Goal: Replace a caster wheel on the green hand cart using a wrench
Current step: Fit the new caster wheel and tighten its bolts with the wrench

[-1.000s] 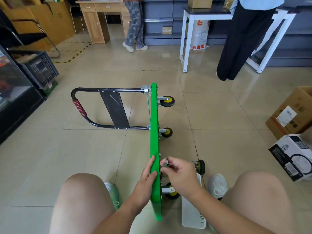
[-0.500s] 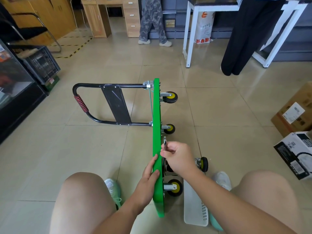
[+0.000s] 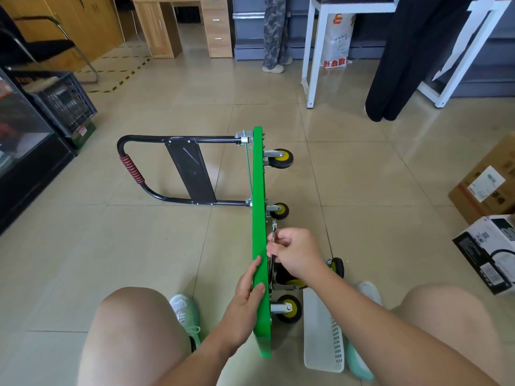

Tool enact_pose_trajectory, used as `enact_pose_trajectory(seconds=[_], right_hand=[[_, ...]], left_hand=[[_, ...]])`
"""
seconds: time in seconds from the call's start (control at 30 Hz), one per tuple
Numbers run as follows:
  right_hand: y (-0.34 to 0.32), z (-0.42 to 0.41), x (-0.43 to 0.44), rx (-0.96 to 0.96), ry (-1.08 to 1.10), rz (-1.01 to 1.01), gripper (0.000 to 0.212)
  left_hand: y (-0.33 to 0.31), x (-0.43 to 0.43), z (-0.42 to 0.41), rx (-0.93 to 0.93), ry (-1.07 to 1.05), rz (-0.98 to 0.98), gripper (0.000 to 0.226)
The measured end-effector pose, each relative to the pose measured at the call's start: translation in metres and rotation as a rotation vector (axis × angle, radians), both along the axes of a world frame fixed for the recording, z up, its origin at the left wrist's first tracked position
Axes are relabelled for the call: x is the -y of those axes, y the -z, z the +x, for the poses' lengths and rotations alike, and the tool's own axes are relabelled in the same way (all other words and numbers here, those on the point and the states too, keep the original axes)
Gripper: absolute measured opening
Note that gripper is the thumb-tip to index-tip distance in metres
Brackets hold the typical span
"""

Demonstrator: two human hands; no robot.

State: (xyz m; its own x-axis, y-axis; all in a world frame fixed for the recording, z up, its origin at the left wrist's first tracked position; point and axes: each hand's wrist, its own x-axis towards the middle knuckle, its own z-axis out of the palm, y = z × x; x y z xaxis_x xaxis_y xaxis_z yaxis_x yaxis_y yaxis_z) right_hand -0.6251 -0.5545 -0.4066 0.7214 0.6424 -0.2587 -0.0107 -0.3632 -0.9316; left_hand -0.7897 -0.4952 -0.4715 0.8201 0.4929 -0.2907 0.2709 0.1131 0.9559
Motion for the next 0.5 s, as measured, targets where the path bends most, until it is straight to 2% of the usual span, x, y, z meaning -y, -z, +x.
enact_pose_trajectory(seconds=[0.1,0.33,0.5], right_hand=[[0.002,0.000,-0.006,-0.015,-0.021,-0.007,0.023],[0.009,0.006,-0.002,-0.129,0.081,0.042,0.020],[0.010,0.012,-0.011,-0.131,0.088,-0.012,0.017]], left_hand=[[0.000,-0.001,-0.002,-0.005,0.008,0.009,0.051],[0.001,0.000,-0.001,0.009,0.031,0.024,0.052],[0.001,-0.001,-0.001,0.003,0.044,0.033,0.051]])
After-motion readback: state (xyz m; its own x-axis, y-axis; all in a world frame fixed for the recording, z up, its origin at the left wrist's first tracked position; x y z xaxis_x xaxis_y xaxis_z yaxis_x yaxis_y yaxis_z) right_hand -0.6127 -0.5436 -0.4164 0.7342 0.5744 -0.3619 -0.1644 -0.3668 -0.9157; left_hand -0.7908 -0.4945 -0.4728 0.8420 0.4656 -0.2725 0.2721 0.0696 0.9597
